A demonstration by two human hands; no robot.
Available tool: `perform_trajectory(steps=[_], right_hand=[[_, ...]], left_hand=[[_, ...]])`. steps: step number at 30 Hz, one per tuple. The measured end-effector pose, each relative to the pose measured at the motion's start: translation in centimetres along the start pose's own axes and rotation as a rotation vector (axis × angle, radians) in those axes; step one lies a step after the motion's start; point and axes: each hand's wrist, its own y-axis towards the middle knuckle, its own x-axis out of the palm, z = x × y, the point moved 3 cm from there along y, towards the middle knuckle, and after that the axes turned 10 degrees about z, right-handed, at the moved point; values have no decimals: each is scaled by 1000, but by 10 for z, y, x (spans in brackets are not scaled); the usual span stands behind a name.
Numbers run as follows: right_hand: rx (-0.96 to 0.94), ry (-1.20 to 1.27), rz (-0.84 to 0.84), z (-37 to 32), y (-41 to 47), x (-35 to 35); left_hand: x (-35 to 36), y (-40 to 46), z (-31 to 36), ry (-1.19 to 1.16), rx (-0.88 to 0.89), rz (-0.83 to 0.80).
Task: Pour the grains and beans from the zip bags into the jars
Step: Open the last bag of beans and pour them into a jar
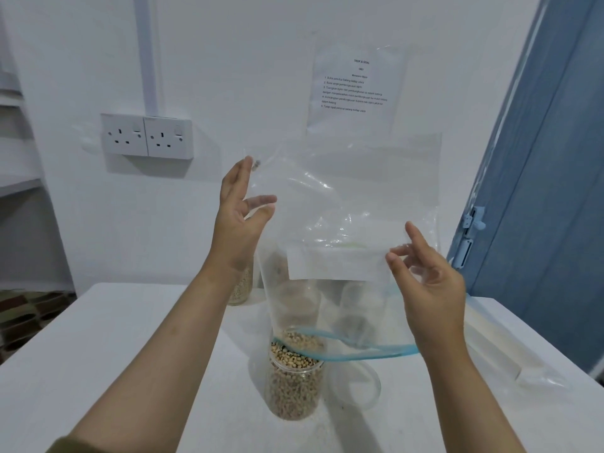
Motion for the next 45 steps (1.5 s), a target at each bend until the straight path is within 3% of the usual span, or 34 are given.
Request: perform_trajectory(steps=[22,32,45], right_hand=[[-10,21,5,-1,-1,-2],[-57,-12,-98,0,2,7],[-66,-26,-49,2,-5,2]], left_hand=[[-2,-3,8,-31,13,8],[-16,9,-2,-151,-86,77],[-14,9,-3,-259,-150,27]])
